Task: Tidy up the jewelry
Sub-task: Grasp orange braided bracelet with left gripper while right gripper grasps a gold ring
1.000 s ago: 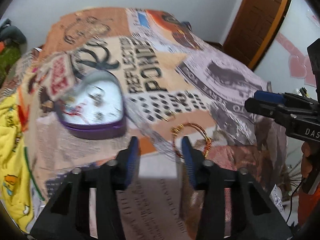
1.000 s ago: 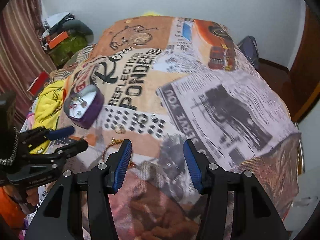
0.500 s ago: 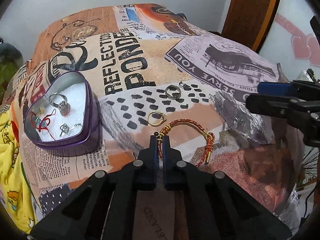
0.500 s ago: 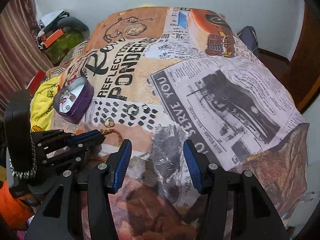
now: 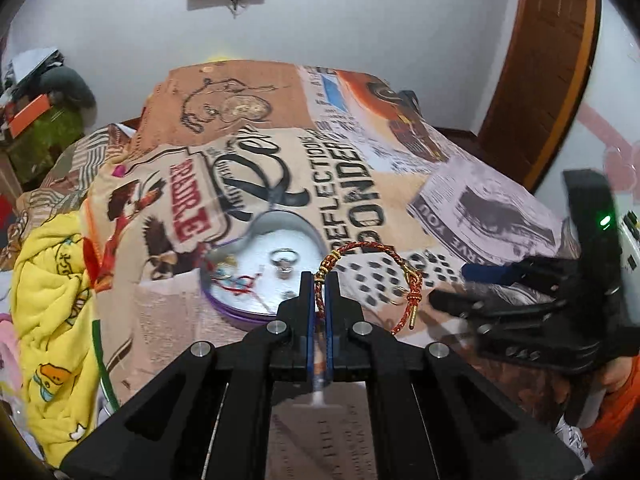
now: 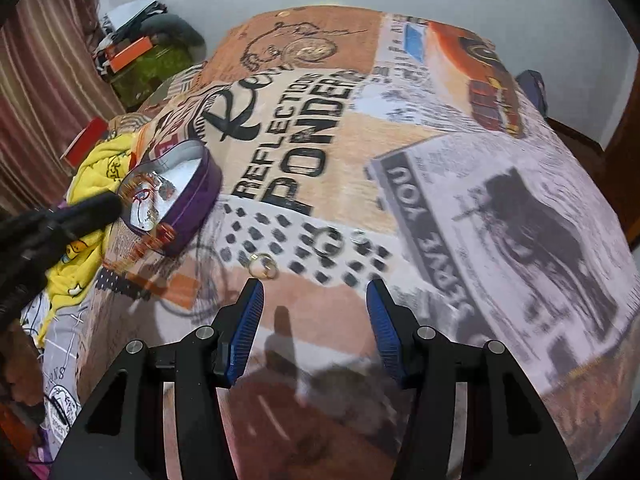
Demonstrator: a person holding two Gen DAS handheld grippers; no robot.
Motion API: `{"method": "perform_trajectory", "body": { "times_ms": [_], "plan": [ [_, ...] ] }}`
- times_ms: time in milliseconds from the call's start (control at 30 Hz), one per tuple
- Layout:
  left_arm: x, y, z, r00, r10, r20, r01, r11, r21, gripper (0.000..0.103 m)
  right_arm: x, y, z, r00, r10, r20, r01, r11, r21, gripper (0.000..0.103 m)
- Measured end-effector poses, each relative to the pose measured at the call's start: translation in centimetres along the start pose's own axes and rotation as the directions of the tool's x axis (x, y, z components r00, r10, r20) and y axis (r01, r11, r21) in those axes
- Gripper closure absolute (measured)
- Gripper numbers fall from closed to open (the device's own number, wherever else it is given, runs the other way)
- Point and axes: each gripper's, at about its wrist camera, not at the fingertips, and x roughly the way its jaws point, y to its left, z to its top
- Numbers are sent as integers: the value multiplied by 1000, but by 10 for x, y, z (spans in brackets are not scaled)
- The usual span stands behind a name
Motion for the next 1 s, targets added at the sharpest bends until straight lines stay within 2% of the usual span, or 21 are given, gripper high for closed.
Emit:
{"method": "perform_trajectory", "body": {
  "times_ms": [133,200,367,633,1000],
  "plan": [
    [4,9,-3,1000,8,-8,-8,1000,-17,100,19,8,4,999,30,-34,-30,1000,-7,53],
    [7,11,-6,1000,2,-14,-2,1000,-26,100,24,11,6,999,26,-35,-26,1000,-13,57],
    [11,11,-8,1000,-5,-14,5,999,-37,100,23,12,3,1000,11,-14,-11,999,-43,85],
    [0,11,-1,1000,-2,23,3,999,-40,100,9,4,3,1000,21,0,-21,1000,-1,85],
    [-29,18,18,994,17,106,-12,999,-49,100,-41,15,26,988,56,146,-57,998,0,85]
  ]
}}
